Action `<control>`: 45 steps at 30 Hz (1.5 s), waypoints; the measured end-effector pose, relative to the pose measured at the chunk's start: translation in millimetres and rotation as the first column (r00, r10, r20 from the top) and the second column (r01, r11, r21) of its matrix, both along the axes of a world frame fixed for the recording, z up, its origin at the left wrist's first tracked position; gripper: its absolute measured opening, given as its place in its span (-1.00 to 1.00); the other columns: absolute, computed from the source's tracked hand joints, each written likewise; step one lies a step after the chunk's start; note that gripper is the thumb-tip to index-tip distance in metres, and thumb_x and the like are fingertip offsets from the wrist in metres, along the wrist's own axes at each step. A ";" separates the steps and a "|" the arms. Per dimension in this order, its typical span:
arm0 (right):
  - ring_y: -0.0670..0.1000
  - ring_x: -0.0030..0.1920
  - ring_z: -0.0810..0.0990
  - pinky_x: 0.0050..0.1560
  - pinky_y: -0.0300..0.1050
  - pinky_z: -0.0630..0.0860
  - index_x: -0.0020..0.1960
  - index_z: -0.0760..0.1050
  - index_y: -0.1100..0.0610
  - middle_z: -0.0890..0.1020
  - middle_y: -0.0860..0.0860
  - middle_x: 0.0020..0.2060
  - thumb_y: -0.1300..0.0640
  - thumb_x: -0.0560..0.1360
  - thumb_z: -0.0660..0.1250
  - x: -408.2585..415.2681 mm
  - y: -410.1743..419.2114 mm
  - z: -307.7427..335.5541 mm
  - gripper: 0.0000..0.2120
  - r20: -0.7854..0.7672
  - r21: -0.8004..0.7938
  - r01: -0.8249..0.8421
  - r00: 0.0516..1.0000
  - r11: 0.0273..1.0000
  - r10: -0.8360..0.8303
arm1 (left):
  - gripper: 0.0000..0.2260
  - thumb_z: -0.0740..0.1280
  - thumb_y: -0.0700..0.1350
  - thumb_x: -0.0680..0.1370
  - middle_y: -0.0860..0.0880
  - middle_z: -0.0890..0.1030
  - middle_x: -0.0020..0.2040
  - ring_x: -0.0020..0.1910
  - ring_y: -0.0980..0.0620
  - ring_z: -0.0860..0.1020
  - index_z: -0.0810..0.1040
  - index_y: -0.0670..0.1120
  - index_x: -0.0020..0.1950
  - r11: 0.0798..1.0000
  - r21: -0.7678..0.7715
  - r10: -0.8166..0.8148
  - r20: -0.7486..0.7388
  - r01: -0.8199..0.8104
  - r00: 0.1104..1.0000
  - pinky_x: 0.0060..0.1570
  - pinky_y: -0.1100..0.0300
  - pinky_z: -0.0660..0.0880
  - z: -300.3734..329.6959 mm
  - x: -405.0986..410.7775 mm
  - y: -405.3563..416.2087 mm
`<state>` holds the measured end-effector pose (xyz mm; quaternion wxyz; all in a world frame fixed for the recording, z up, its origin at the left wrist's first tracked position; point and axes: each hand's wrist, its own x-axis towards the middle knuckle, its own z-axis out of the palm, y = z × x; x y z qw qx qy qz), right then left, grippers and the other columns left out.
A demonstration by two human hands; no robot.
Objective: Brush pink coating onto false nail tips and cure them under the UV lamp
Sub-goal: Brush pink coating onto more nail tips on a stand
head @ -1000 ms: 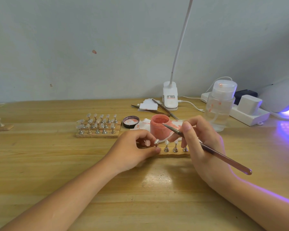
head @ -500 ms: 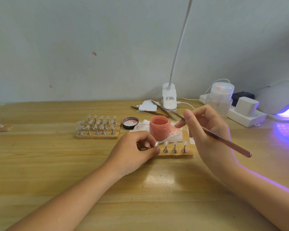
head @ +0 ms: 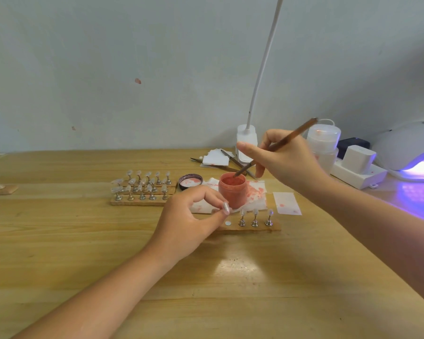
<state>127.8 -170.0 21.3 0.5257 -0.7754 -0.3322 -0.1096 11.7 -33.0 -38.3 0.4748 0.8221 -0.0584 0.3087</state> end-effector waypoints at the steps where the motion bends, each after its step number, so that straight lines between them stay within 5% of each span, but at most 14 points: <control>1: -0.21 -0.58 0.42 -0.50 -0.43 0.30 -0.42 0.38 0.13 0.54 -0.03 -0.58 -0.06 0.39 0.43 3.4 1.8 -0.4 -0.62 0.023 -0.046 0.030 0.999 0.999 -0.029 | -0.77 0.45 -0.27 0.37 0.17 0.63 -0.24 -0.18 0.26 0.57 0.53 0.04 -0.36 1.000 -0.020 -0.001 -0.002 0.001 1.000 -0.08 0.57 0.32 0.3 0.0 0.4; 5: -0.12 -0.47 0.42 -0.34 -0.14 0.41 -0.45 0.39 0.12 0.47 -0.04 -0.54 -0.13 0.35 0.44 13.7 10.2 -2.9 -0.59 0.036 -0.222 0.102 0.995 0.970 -0.096 | -0.85 0.46 -0.23 0.37 0.17 0.62 -0.30 -0.15 0.27 0.56 0.57 -0.02 -0.32 0.996 -0.085 0.026 -0.017 -0.028 1.000 -0.07 0.56 0.32 1.4 -0.1 3.5; 14: -0.03 -0.33 0.47 -0.24 -0.07 0.42 -0.47 0.37 0.07 0.46 -0.06 -0.50 -0.17 0.34 0.43 14.7 23.9 -6.2 -0.58 0.020 -0.452 0.108 0.994 0.886 -0.111 | -0.85 0.46 -0.22 0.36 0.20 0.61 -0.37 -0.19 0.33 0.55 0.60 0.03 -0.29 0.990 -0.141 0.023 -0.011 -0.025 1.000 -0.11 0.55 0.33 1.9 0.7 3.0; 22: -0.25 -0.56 0.41 -0.39 -0.24 0.31 -0.53 0.35 0.07 0.45 -0.12 -0.69 -0.08 0.39 0.42 21.2 6.8 6.3 -0.56 -0.112 -0.224 0.107 0.984 0.969 -0.135 | -0.86 0.45 -0.22 0.38 0.18 0.61 -0.37 -0.16 0.28 0.56 0.60 0.00 -0.31 0.992 -0.124 0.032 -0.008 -0.032 0.999 -0.07 0.54 0.34 2.5 0.3 3.5; 34: -0.13 -0.43 0.45 -0.32 -0.21 0.37 -0.55 0.38 0.11 0.44 -0.09 -0.70 0.03 0.44 0.36 25.5 -7.4 7.8 -0.58 -0.143 -0.121 0.175 0.971 0.977 -0.192 | -0.86 0.43 -0.26 0.40 0.18 0.62 -0.37 -0.18 0.30 0.56 0.62 -0.05 -0.31 0.995 -0.096 0.034 -0.004 -0.034 0.999 -0.09 0.56 0.32 2.1 0.8 3.7; 45: -0.18 -0.57 0.37 -0.35 -0.20 0.29 -0.56 0.34 0.10 0.44 -0.07 -0.67 -0.04 0.46 0.33 27.2 -3.7 0.1 -0.53 -0.241 -0.051 0.205 0.947 0.977 -0.211 | -0.87 0.43 -0.25 0.40 0.19 0.62 -0.38 -0.17 0.32 0.55 0.62 -0.03 -0.28 0.994 -0.097 0.042 -0.016 -0.043 0.999 -0.13 0.58 0.31 2.0 0.0 3.5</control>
